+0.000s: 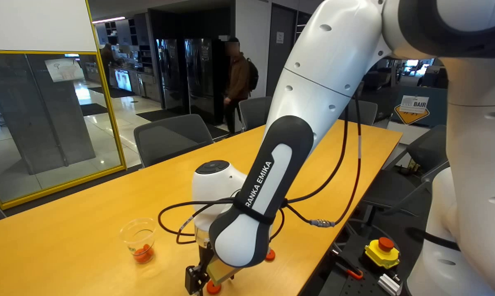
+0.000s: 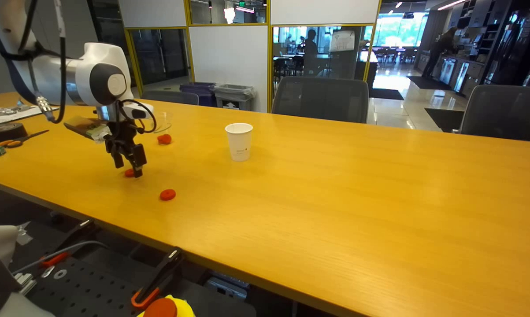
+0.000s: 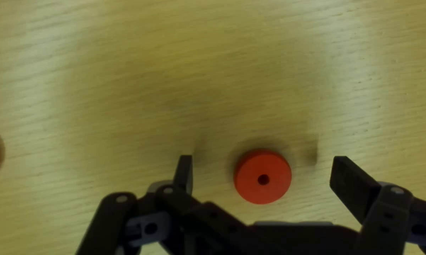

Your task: Divide the rings and put some in the white cup and some in the clear cup

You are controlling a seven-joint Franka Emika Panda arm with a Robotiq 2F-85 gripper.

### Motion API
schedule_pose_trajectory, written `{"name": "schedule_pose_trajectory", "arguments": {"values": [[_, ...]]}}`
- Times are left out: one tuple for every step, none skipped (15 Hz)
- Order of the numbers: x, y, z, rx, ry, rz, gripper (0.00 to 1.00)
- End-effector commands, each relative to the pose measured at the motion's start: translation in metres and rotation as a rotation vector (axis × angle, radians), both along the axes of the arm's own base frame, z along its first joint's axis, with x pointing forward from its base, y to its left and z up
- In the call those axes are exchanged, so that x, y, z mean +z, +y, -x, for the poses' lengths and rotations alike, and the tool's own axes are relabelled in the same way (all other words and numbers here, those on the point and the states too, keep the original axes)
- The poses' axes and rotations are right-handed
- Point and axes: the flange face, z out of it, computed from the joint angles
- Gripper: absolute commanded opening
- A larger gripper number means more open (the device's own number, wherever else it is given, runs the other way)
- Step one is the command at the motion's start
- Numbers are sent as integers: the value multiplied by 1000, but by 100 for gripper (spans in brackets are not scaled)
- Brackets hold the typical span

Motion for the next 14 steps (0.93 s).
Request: {"name": "schedule_pose_trajectory", "arguments": {"values": [[0,0,-5,0,-26,-18,100],[0,-1,-5,-1,-27,-18,100],[-1,-1,-6,-3,-27,-17,100],[-2,-2,-6,-4,-26,-16,100],[-3,-2,-6,-5,-25,-16,100],[-3,-2,-6,-5,-24,-16,100],[-4,-2,-6,-5,-24,-16,100],[-5,-3,-6,-6,-25,-16,100],[-5,-3,-6,-4,-27,-14,100],[-4,-3,-6,-1,-30,-13,75],[-4,-3,-6,0,-31,-11,74],[-3,-3,-6,0,-33,-10,66],[-3,-3,-6,0,-34,-10,59],[-2,-3,-7,-1,-35,-9,49]]}}
